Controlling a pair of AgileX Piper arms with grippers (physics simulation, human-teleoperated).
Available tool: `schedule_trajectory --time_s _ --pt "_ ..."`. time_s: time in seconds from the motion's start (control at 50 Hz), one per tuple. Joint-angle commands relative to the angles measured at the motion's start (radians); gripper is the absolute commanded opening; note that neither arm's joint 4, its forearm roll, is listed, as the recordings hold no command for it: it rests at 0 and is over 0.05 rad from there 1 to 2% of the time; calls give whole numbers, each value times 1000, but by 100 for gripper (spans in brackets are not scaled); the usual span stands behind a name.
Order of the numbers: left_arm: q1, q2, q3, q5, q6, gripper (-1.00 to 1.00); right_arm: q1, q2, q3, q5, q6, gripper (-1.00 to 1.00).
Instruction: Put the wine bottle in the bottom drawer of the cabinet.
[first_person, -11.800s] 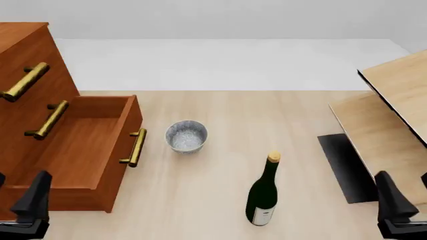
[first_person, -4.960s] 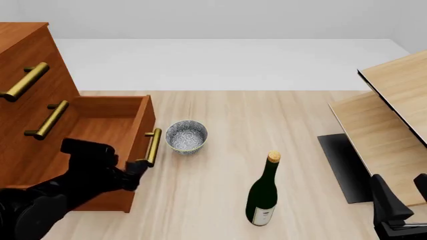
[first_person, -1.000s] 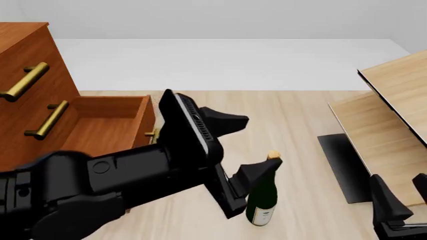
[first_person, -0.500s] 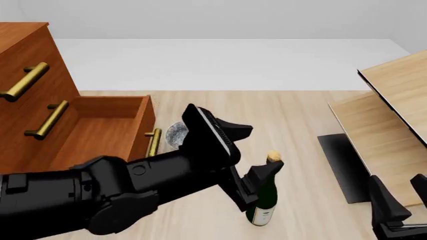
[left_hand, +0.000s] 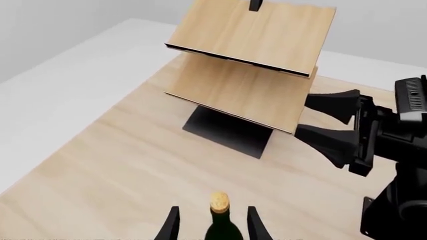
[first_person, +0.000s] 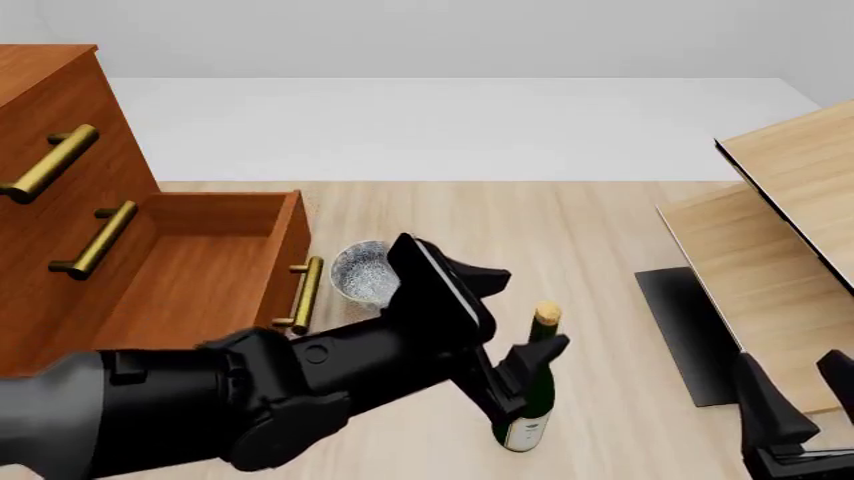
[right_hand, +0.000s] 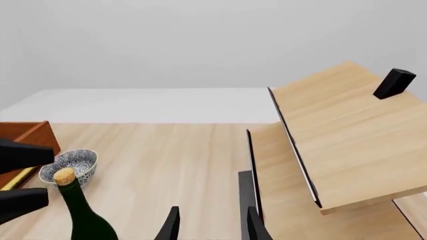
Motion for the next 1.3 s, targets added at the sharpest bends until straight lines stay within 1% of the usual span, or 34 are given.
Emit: schedule_trajectory --time_s 0.02,0.36,0.82,1.06,1.08,1.18,1.2,1.26,1.3 --pt "11 20 3 -21 -2 100 2 1 0 9 -2 100" --pt "-12 75 3 -58 -30 100 6 0 0 18 -2 100" --pt "-5 130 -23 -74 -33 100 4 1 0 29 -4 100" --pt "-21 150 -24 -82 -36 100 4 1 0 31 -2 100" --pt "-21 150 -24 -82 -36 -100 4 1 0 31 -3 100" --pt "-23 148 -23 -80 -38 -100 2 1 0 32 -5 100" --pt "-30 150 -25 -74 -48 -100 1 1 0 31 -4 100" --pt "-23 151 -23 -77 -36 -100 0 0 0 29 -2 100" --pt "-32 145 -23 -70 -45 -100 1 1 0 31 -6 100"
